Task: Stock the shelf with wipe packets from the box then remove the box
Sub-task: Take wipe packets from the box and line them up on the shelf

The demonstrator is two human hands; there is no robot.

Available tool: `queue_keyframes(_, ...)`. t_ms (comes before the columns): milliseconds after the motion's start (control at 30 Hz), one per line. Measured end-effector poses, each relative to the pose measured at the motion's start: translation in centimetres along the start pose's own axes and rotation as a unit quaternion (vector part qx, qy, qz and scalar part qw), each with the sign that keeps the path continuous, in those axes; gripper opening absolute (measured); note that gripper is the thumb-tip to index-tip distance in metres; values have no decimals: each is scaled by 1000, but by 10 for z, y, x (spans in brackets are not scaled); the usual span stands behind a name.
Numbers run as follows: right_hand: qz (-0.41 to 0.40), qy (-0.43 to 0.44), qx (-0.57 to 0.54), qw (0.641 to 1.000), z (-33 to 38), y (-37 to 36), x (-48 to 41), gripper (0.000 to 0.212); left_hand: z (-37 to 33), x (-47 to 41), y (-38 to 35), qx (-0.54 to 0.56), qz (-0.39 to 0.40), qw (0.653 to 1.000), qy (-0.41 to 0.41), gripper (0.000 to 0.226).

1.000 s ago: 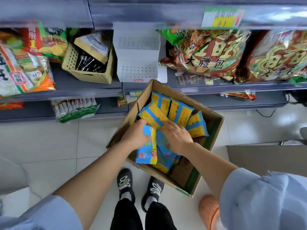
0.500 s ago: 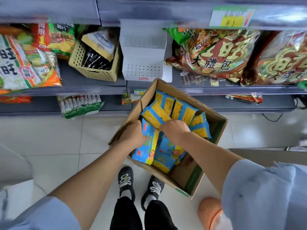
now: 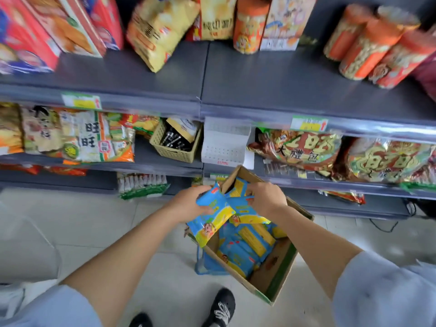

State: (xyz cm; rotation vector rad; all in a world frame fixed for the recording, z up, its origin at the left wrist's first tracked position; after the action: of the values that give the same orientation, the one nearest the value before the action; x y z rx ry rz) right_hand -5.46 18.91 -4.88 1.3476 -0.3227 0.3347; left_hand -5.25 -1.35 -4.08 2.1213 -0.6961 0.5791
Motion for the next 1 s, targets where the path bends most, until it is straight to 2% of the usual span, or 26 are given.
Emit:
queue_keyframes(67,-37,2,-19,999,26,25,1,18,6,19,28,4,14,1000,-13,76)
queue_keyframes(133,-74,14,-32,997,56,49,4,14,15,41,61,4,-7,1000,-19,76)
queue_keyframes(267,-133,47,-49,989,126,92,16,9,43,93,135,-2,-111,994,-10,41)
queue_keyframes(400,-171,80,-83,978,202,129,30,12,68,155,209,-23,-210,977,-32,29)
queue_keyframes(600,-233,138,-138,953,315,184,58,13,108,237,302,-114,-308,944,-42,38)
queue_keyframes(733,-254,181,-173,934,380,212,74,15,131,287,353,-118,-357,924,-69,38)
queue_keyframes(1000,-306,247,-162,905,481,281,80,19,152,347,445,-90,-424,896,-94,22)
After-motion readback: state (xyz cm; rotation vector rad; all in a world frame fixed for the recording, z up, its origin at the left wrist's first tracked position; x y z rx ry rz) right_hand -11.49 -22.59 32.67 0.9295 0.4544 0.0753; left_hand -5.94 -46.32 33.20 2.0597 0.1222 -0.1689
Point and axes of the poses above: each hand's wrist, its own x-axis away from the middle knuckle, its own y-axis out of the back of the hand, z = x × y, the point moved 7 cm from there along -x, towards the middle knuckle, and after that the axes turned 3 degrees about y, right-handed, at the moved point
